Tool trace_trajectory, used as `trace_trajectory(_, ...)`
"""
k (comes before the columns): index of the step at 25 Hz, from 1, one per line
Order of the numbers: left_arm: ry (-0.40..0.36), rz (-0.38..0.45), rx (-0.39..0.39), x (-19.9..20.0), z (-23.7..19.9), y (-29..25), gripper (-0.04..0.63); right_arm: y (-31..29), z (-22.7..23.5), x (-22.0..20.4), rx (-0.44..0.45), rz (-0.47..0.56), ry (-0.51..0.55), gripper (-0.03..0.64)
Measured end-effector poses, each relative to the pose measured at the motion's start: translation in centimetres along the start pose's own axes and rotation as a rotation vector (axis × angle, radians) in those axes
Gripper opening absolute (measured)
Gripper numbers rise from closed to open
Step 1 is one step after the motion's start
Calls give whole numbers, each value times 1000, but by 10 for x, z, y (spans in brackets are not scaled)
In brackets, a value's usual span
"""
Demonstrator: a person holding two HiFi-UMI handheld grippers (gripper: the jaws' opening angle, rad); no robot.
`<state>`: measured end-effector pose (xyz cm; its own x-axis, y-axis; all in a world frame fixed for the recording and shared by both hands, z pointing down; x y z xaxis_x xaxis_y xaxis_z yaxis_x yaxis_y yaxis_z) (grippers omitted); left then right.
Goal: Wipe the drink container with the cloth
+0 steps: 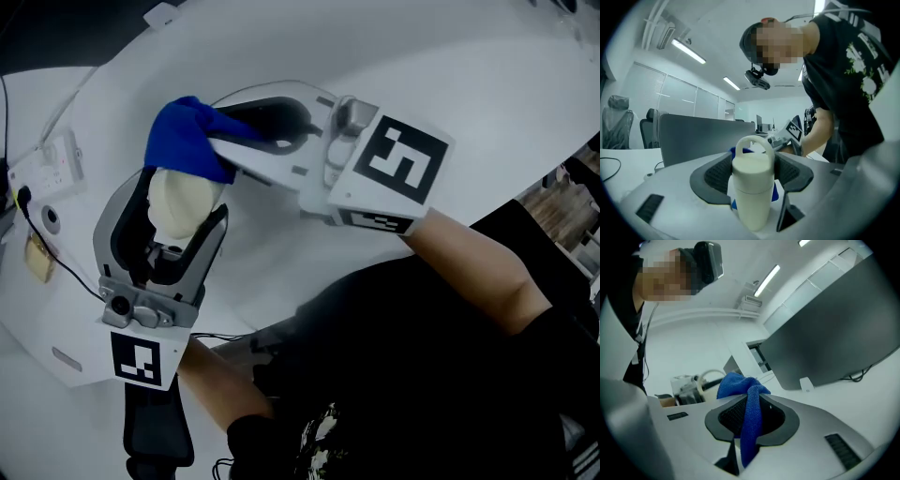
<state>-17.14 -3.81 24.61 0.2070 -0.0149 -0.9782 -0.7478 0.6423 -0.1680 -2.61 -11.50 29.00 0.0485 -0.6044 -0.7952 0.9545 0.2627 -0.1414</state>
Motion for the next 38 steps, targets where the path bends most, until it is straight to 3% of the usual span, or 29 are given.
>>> trace_trajectory(2, 6, 11, 9, -2, 1, 1, 276, -7, 14, -21, -67, -114, 18, 54)
trace_trajectory(6, 9, 22, 18, -3, 2, -2, 276, -18, 32, -49, -159, -317, 166, 52)
trace_trajectory(9, 2, -2, 43, -3, 3, -1, 276, -21, 27, -50, -198, -375, 324, 52)
trace_trajectory(13, -94, -136, 93, 0, 12, -5, 276, -13, 15, -52, -257, -410, 511, 54)
trace_trajectory(17, -148, -212, 156, 4, 14, 0, 278, 10, 7, -37, -325, -341, 524, 57)
trace_trajectory(23, -121, -310, 287, 17, 44, 30, 278, 53, -25, -13, -349, -230, 465, 57)
trace_trajectory(26, -99, -309, 385, 30, 69, 50, 261, 75, -54, -1, -337, -154, 446, 57)
trace_trajectory(27, -99, -299, 429, 36, 77, 55, 188, 82, -63, 3, -332, -133, 457, 57)
trace_trajectory(28, -102, -297, 472, 41, 84, 61, 66, 87, -72, 7, -327, -112, 476, 57)
trace_trajectory(29, -101, -303, 506, 46, 91, 68, 17, 90, -82, 10, -318, -89, 492, 57)
trace_trajectory(30, -96, -307, 530, 52, 97, 74, 17, 94, -93, 13, -308, -61, 495, 57)
trace_trajectory(32, -91, -273, 596, 67, 105, 87, 7, 101, -114, 21, -285, 8, 479, 57)
trace_trajectory(36, -67, -70, 843, 100, 104, 123, 3, 120, -150, 37, -274, 128, 468, 57)
trace_trajectory(38, -41, -12, 882, 114, 108, 136, 3, 128, -166, 41, -269, 158, 487, 57)
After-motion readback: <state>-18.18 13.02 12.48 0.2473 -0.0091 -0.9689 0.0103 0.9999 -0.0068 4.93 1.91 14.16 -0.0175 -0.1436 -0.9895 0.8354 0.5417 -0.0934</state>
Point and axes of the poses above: the fingertips, and each gripper's own axes: y backward along the fingers, z to its right, x out of its top, the point moved 8 cm from there along y, backward along the fingers, and after that the axes turned 7 degrees about -y, right-handed, at the moved point
